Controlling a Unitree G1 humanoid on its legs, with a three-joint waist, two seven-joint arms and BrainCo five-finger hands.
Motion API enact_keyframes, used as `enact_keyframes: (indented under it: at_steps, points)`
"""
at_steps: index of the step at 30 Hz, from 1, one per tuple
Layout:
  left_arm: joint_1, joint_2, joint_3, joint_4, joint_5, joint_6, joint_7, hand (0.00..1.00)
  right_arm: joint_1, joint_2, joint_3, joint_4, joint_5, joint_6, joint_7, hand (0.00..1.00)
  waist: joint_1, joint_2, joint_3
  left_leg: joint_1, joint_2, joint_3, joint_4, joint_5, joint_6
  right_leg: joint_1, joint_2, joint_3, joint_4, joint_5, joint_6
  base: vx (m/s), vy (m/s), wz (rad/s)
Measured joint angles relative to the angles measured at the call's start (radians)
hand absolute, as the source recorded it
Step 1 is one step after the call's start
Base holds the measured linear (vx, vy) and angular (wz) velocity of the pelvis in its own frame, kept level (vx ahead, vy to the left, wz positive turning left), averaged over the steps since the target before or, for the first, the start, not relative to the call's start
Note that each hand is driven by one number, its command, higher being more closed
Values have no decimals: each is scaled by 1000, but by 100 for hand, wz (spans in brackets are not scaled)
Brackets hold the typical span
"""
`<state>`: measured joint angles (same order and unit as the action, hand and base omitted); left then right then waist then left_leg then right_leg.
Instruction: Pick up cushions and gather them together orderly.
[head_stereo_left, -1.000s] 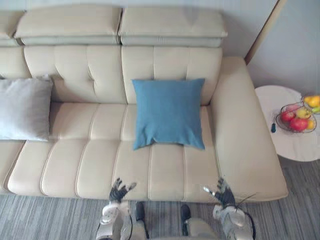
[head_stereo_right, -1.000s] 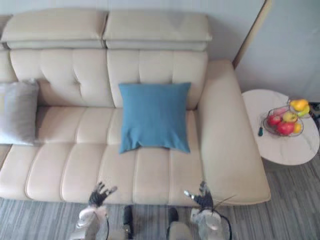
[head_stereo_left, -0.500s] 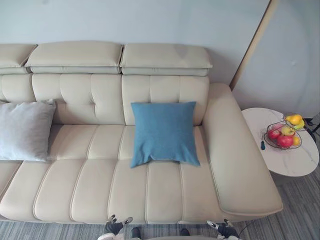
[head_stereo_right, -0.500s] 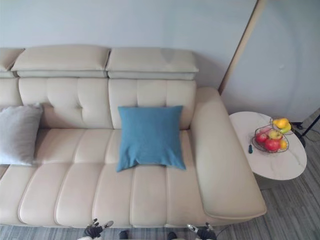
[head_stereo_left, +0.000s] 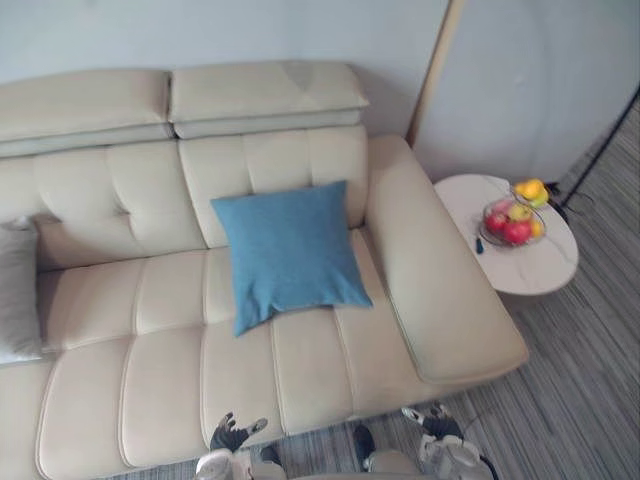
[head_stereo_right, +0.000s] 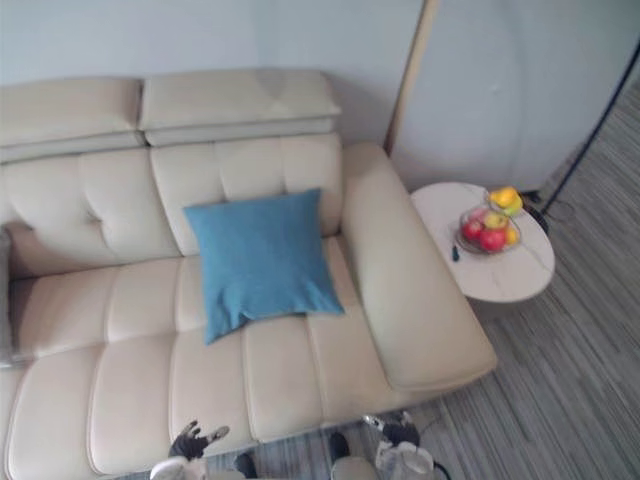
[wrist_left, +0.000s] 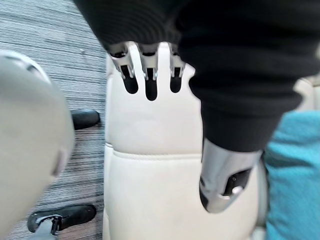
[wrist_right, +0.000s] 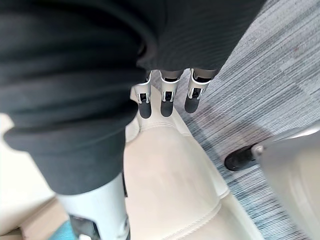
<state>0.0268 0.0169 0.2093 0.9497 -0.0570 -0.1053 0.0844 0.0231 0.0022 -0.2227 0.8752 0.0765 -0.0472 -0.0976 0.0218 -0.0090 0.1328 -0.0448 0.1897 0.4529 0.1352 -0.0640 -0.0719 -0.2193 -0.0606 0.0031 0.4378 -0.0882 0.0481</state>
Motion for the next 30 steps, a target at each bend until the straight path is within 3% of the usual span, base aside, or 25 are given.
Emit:
enact_keyframes:
  at_steps: [1,3,4,5,7,8,9,11,12,13,14,15,16,17,18,19,20,22,23,24,25,28,30]
  points:
    - [3,-1,-2,-4,8,2,1,0,6,0,4,1,-15,1,0,0,5,-2,-1,10,3,-3,13,0,0,17,-36,-36,162,-68,23,-79,-72,3]
    - [13,4,-2,-9,14,2,1,0,10,0,23,2,-39,0,-1,0,14,-16,-11,-2,3,-7,30,13,-7,58,-88,-43,267,-106,57,-120,-173,8]
    - [21,12,1,-16,14,3,4,0,15,4,43,8,-45,0,1,0,19,-42,-33,-46,6,-15,79,25,-9,90,-134,-35,282,-124,84,-129,-311,9]
    - [13,11,1,-16,14,4,5,0,1,4,42,10,-59,0,1,0,25,-48,-35,-82,21,-25,116,31,-12,93,-112,-35,229,-150,113,-132,-290,0]
    - [28,-26,-1,-22,14,6,9,0,-28,-16,42,9,-79,2,-8,0,46,12,-41,-129,71,-44,117,77,14,120,-45,-54,105,-163,88,-197,-222,-24]
    - [24,-32,-19,-22,14,6,16,0,-47,-29,44,10,-79,3,-18,0,47,30,-33,-135,87,-46,102,108,-11,135,-24,-59,57,-179,61,-214,-189,-24]
    - [24,-34,-32,-22,13,6,18,0,-54,-36,48,10,-79,3,-22,0,47,37,-30,-134,94,-48,92,115,-21,135,-16,-61,45,-181,58,-273,-234,-11]
    - [24,-50,-83,-14,13,5,21,0,-73,-64,68,15,-82,3,-34,0,36,70,-12,-127,105,-67,24,195,-57,130,8,-93,28,-180,53,-280,-174,9]
    - [24,-52,-86,-14,13,5,21,0,-72,-66,68,19,-85,4,-36,0,33,72,-13,-124,100,-82,3,221,-64,128,8,-101,27,-179,46,-280,-145,30]
    - [25,-50,-91,-12,13,3,22,0,-73,-65,67,36,-89,8,-38,0,33,67,-12,-124,84,-117,-49,291,-77,116,-3,-115,15,-168,17,-252,-137,18]
    - [18,-44,-88,-21,13,1,23,0,-75,-59,61,55,-98,9,-39,0,39,43,-3,-133,60,-164,-29,274,-86,116,-30,-153,-13,-181,-36,-292,-156,4]
    - [13,-43,-84,-24,13,0,24,0,-78,-59,59,58,-99,11,-39,0,46,40,-1,-133,53,-175,-1,237,-79,115,-40,-164,-27,-188,-46,-225,-48,-21]
    - [16,-43,-75,-15,13,3,24,0,-81,-54,43,60,-102,15,-38,0,38,45,3,-142,43,-221,88,132,-58,104,-52,-171,-33,-175,-44,-199,31,-17]
    - [16,-42,-73,-11,13,3,24,0,-77,-50,34,60,-105,16,-38,0,33,44,4,-144,36,-226,122,102,-55,100,-59,-173,-33,-169,-42,-309,161,-4]
    - [16,-41,-68,-6,13,2,25,0,-45,-45,17,60,-110,20,-39,0,28,40,3,-136,18,-245,249,-11,-52,100,-75,-170,-61,-136,-25,-247,194,4]
    - [16,-41,-65,-6,13,2,24,0,-34,-44,15,61,-113,22,-39,0,29,39,3,-125,13,-248,278,-44,-49,100,-78,-167,-70,-128,-23,-263,269,0]
    - [19,-44,-46,-2,13,3,21,0,-15,-40,8,61,-116,25,-38,0,29,40,1,-94,5,-254,322,-118,-49,99,-81,-158,-96,-108,-11,-171,271,-9]
    - [24,-36,-13,10,12,4,18,0,-3,-28,-12,84,-116,29,-34,0,29,38,0,-40,-17,-245,237,-205,-58,96,-79,-131,-118,-80,31,-142,247,-19]
    - [30,-24,-8,15,13,4,20,0,6,-18,-12,91,-116,30,-29,0,27,37,-6,-34,-27,-237,205,-197,-58,101,-83,-128,-142,-69,37,-87,222,-27]
    - [47,3,1,26,13,5,21,0,18,-1,-20,92,-116,31,-26,0,25,-1,-31,-2,-67,-222,118,-166,-48,118,-105,-120,-205,-34,43,-61,238,-22]
    - [63,17,2,37,14,6,21,0,29,2,-28,93,-116,30,-23,0,23,-16,-40,19,-93,-223,61,-143,-36,138,-112,-116,-259,-14,43,-19,253,-10]
    - [65,20,0,51,14,8,20,0,43,-2,-73,131,-115,31,-23,0,12,-11,-42,29,-130,-253,41,-118,-9,189,-116,-95,-338,34,36,51,122,25]
    - [65,17,0,61,14,9,20,0,45,0,-90,131,-113,31,-22,0,11,-3,-49,36,-139,-262,31,-108,-7,206,-121,-96,-342,41,51,108,53,24]
